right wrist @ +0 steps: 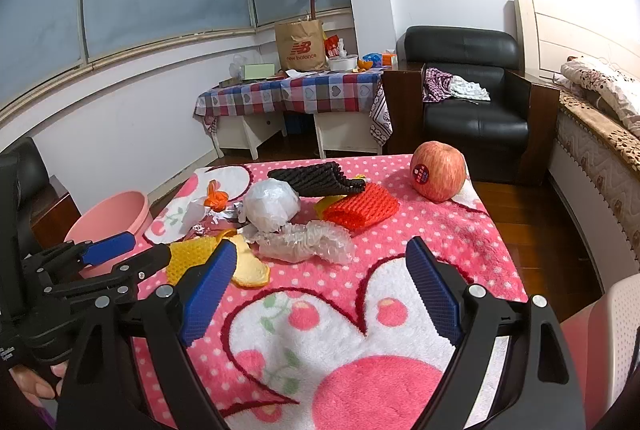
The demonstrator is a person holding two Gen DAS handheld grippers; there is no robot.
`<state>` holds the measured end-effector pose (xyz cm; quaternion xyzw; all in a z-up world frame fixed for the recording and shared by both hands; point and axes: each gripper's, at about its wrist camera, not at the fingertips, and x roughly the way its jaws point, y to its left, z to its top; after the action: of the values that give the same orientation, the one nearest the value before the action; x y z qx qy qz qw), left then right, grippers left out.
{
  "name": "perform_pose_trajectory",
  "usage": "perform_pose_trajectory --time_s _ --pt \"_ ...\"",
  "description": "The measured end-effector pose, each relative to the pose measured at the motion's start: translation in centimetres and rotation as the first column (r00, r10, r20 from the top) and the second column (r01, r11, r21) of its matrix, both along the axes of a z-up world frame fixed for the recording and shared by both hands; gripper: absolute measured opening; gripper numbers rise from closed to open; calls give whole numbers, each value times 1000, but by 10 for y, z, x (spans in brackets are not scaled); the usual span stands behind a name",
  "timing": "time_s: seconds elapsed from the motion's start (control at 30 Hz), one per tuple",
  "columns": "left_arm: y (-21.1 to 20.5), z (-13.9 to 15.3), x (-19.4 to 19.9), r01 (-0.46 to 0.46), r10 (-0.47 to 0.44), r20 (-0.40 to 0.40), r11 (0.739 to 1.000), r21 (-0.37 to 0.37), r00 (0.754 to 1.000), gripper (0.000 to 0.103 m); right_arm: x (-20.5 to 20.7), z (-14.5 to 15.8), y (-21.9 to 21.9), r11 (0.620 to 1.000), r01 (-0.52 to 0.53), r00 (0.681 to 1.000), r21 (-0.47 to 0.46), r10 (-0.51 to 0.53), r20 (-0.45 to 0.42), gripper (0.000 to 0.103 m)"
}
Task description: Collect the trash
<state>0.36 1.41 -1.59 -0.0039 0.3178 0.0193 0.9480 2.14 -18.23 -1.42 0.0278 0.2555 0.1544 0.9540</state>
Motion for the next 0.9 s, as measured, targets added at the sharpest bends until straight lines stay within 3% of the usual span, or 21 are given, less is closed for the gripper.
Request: perform_pose_trajectory --time_s 0.9 --pt "6 -4 6 -6 6 -23 1000 -3 1000 55 1 -5 -10 1000 11 1000 26 -11 -4 87"
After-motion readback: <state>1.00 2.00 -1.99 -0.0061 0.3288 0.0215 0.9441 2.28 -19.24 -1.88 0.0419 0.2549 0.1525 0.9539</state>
